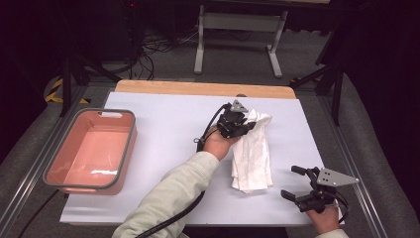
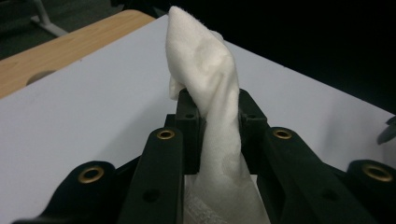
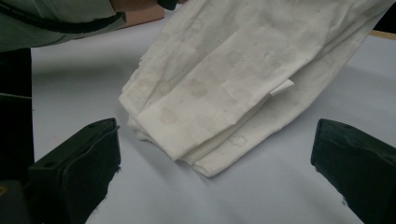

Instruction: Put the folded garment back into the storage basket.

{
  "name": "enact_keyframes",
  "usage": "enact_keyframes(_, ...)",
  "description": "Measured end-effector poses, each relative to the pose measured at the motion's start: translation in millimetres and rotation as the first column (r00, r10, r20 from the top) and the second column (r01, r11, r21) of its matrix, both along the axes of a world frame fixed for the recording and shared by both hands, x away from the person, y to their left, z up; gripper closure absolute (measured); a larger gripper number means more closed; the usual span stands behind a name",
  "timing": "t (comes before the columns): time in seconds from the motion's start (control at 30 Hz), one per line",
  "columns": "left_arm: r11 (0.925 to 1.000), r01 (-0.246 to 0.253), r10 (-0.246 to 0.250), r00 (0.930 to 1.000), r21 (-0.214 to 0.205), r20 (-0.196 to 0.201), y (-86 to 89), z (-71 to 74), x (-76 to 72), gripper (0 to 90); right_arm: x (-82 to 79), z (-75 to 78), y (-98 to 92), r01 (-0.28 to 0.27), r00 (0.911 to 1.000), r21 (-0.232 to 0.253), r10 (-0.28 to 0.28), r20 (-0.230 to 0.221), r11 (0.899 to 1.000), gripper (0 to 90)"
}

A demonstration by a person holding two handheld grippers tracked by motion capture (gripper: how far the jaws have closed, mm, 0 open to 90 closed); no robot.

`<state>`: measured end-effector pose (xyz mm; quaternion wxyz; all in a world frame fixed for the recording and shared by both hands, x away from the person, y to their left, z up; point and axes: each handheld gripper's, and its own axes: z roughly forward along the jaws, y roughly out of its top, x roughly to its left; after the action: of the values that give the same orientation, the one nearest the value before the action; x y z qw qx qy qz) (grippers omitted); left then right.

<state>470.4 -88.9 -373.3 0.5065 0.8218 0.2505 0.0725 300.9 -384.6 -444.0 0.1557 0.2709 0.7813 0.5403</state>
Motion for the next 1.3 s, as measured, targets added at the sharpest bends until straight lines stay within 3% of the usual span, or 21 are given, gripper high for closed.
enact_keyframes(0.2,0.9977,0.055,-0.053,0.9977,-0.04,0.041,2.6,14.3,-8.7,76.1,-0.2,0.4,-0.5,-0.002,1.0,-0.001,0.002,0.002,1.0,2.1)
enact_keyframes(0.23,0.9954,0.078,-0.075,0.9953,-0.055,0.061,4.2,19.0,-10.8,76.0,-0.2,0.4,-0.6,0.0,1.0,0.002,0.0,0.001,1.0,2.1)
enact_keyframes(0.4,0.988,0.128,-0.12,0.9887,-0.086,0.09,8.7,28.4,-15.0,76.0,-0.5,0.4,-0.7,0.0,1.0,0.006,0.0,0.002,1.0,2.1)
enact_keyframes(0.47,0.9808,0.163,-0.152,0.9822,-0.107,0.111,12.6,34.6,-17.8,76.0,-0.6,0.4,-0.9,0.0,1.0,0.009,0.0,0.001,1.0,2.1)
enact_keyframes(0.53,0.9795,0.17,-0.157,0.9805,-0.109,0.118,13.7,36.1,-18.5,76.0,-0.6,0.5,-1.1,-0.001,1.0,0.01,0.001,0.002,1.0,2.1)
enact_keyframes(0.63,0.9712,0.205,-0.186,0.9701,-0.121,0.156,19.5,44.3,-21.1,76.1,-1.1,0.9,-1.4,0.003,1.0,0.013,-0.003,0.003,1.0,2.3)
enact_keyframes(0.67,0.9712,0.205,-0.186,0.9701,-0.121,0.156,19.5,44.3,-21.1,76.1,-1.3,1.1,-1.4,0.004,1.0,0.016,-0.005,0.007,1.0,2.3)
enact_keyframes(0.73,0.9636,0.234,-0.209,0.9613,-0.129,0.179,24.9,50.4,-22.7,76.1,-1.4,1.6,-1.5,0.004,1.0,0.02,-0.004,0.008,1.0,2.4)
enact_keyframes(0.77,0.9636,0.234,-0.209,0.9613,-0.129,0.179,24.9,50.4,-22.7,76.1,-1.4,1.6,-1.5,0.004,1.0,0.02,-0.004,0.008,1.0,2.4)
enact_keyframes(0.97,0.9472,0.282,-0.249,0.9467,-0.153,0.204,38.3,61.7,-25.0,76.1,0.3,3.6,0.8,-0.003,0.9999,0.029,0.003,0.011,1.0,2.4)
enact_keyframes(1.3,0.935,0.306,-0.264,0.9375,-0.179,0.227,60.8,78.2,-32.3,76.1,4.7,6.9,6.7,-0.026,0.9994,0.032,0.026,0.023,0.999,2.4)
